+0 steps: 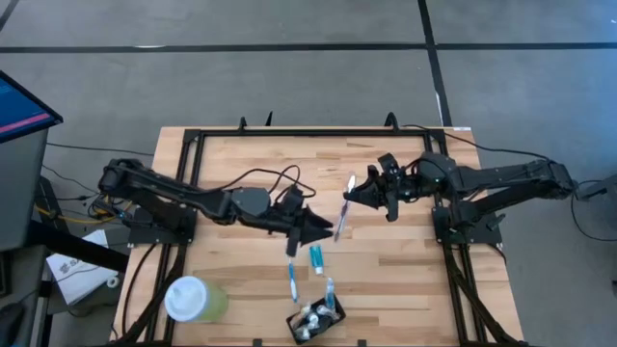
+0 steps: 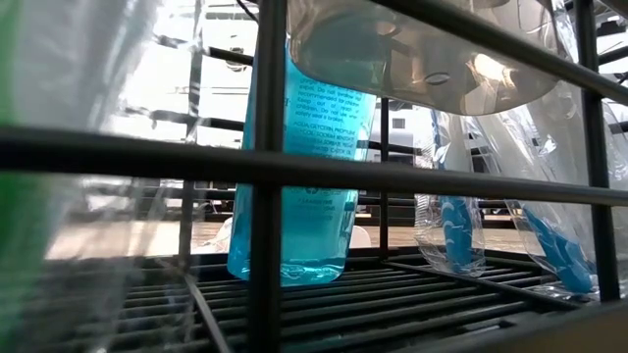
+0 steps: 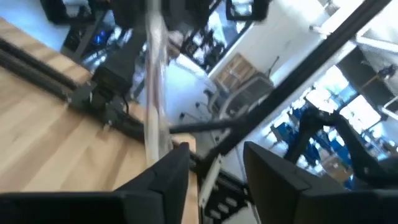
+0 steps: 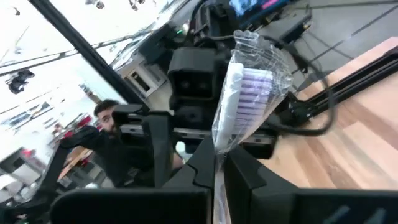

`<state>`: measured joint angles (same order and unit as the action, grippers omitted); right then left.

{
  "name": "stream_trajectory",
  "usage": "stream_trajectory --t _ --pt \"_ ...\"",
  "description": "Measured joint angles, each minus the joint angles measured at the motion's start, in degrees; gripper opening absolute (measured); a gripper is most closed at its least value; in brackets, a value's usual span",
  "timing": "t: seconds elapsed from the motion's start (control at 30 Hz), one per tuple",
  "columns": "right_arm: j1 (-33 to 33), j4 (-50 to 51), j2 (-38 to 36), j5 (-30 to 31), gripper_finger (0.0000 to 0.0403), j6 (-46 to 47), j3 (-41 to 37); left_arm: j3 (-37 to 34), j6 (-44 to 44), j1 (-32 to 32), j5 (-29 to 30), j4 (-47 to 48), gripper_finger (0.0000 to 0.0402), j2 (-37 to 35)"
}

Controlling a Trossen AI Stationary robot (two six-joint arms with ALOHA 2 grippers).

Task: Pick & Place toothbrushing station
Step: Put the violet toothbrush into the black wire organizer

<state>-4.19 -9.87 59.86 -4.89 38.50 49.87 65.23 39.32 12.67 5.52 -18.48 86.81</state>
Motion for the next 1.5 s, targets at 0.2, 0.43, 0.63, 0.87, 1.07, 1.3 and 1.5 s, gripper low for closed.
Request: stream_trajectory --t 0.2,0.43,0.63,0.87,1.07,1.3,1.5 --pt "-3.8 -3.8 0.0 3.4 0.0004 -0.1 0.0 0.0 1.1 3.0 0.5 9.2 0.0172 -5.2" --pt "-15.2 -5.8 0.0 14.7 0.0004 -8.7 0.0 0.0 3.0 7.4 4.1 18.8 0.0174 -8.2" --pt "-30.0 -7.6 1.4 32.2 0.0004 -21.3 0.0 0.0 3.2 12.1 10.1 19.7 0.0175 -7.9" --pt "-40.0 -14.6 6.2 38.6 0.0009 -21.8 0.1 -0.5 -0.5 16.4 11.3 21.3 0.0171 -7.8" --pt "-44.5 -12.3 13.4 39.7 0.0005 -28.6 4.3 -0.5 -6.2 17.4 11.1 23.7 0.0140 -7.8" --pt "-44.8 -12.2 22.9 44.5 0.0006 -31.0 11.4 -0.5 -6.1 17.0 12.2 23.6 0.0102 -7.8" --pt "-44.9 -12.0 30.0 47.3 0.0003 -29.4 13.4 -0.5 -5.9 17.8 12.2 23.6 0.0086 -7.8"
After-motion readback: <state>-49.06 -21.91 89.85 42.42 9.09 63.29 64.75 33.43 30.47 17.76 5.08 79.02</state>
